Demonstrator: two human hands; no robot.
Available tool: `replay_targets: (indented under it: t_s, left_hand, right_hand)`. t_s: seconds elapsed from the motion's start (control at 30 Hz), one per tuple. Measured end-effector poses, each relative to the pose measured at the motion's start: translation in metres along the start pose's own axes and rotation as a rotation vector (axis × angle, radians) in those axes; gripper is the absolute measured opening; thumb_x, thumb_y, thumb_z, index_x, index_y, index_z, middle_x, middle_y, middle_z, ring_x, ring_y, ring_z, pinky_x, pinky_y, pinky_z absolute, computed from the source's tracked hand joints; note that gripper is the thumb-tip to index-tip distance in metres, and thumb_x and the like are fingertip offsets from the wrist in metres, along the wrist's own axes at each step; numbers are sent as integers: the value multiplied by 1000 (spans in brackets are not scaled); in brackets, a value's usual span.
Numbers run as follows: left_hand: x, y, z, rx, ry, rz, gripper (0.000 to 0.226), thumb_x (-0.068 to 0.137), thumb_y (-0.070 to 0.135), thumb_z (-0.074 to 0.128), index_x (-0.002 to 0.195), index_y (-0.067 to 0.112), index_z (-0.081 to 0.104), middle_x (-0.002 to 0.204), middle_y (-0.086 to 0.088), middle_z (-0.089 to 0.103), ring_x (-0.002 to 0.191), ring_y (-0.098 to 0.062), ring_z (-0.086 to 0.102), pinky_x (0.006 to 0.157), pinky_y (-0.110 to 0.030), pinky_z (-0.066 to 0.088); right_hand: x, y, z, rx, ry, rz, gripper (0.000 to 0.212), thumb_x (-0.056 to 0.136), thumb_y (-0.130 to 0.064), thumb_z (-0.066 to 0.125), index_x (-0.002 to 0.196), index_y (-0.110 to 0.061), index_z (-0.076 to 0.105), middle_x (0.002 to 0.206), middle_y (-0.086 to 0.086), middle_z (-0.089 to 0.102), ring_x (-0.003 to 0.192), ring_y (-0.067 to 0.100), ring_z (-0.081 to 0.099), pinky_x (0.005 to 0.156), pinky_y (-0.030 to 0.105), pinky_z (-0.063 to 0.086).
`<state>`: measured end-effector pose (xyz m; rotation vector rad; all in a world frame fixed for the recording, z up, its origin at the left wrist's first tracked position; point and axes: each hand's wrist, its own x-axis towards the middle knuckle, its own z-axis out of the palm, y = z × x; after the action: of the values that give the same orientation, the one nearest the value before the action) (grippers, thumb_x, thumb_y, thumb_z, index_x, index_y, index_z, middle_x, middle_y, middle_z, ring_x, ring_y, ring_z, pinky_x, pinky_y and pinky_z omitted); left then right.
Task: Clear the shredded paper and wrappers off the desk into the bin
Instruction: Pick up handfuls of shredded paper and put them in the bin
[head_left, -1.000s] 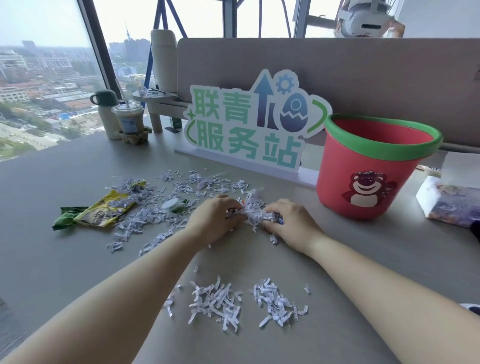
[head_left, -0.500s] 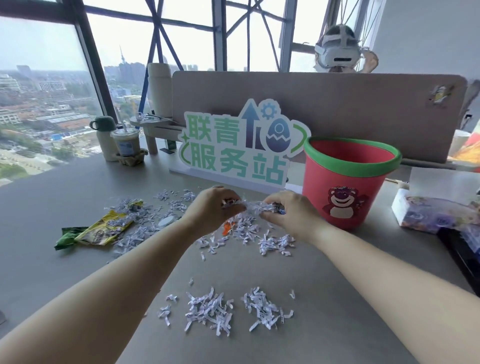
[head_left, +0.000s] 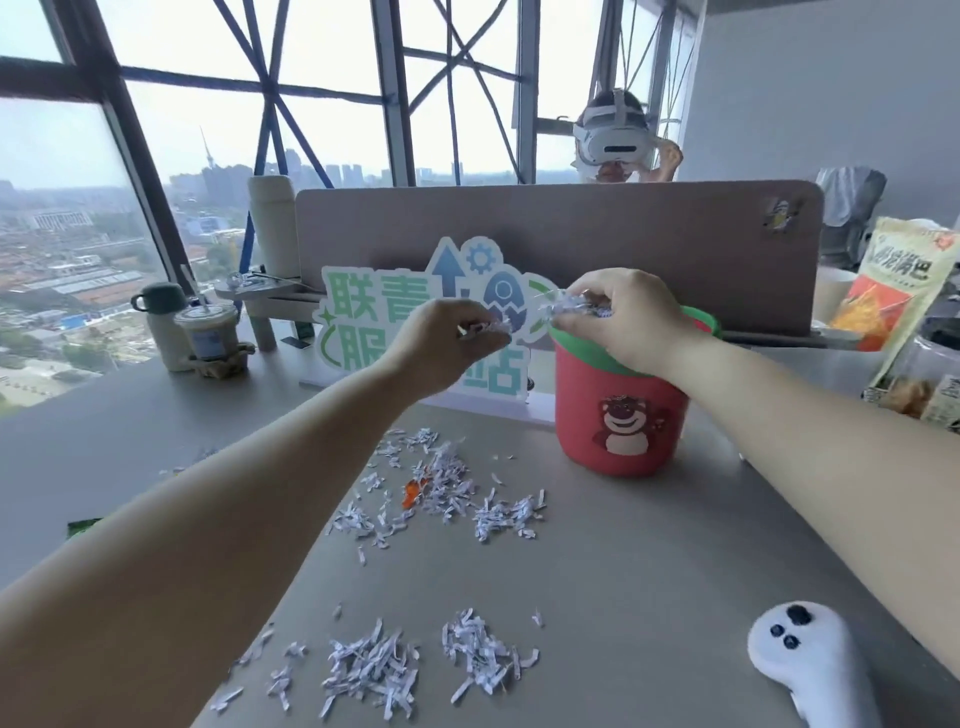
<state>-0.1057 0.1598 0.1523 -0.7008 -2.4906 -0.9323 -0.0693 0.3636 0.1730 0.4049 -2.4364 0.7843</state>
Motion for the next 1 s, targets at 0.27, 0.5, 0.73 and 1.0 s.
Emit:
replay_targets:
  t_s: [0.27,0.5,0.73,1.0]
  left_hand:
    - [73,47,45,-26,-16,93,21,82,31,68,92,13,72,76,1,67,63,-10,54,60,-24,45]
    - [114,59,87,125,-152,94,27,83,39,65,90,14,70,78,0,59,73,-21,52,63,-27,43]
    - [120,65,96,238,-276,53,34,84,32,64,111,12,65,115,-8,64,101,-27,59,86,-33,50]
    - [116,70,90,237,-263,47,34,84,22,57,118,18,61,117,-4,60,106,-26,57,86,-31,48]
  right_hand:
    - [27,68,-27,-29,51,186,19,77,-29,72,87,-14,69,77,0,61,75,16,53,65,24,33]
    - [38,100,-27,-131,-99,310,24,74,-38,72,81,-15,67,71,-2,59,65,17,52,52,25,37]
    - [44,102,-24,-287,-272,379,55,69,-49,73,112,-21,57,113,1,60,94,18,53,74,28,40]
    - [43,100,-23,-201,-298,361,60,66,-49,75,115,-22,53,92,-3,65,66,-3,57,78,29,49]
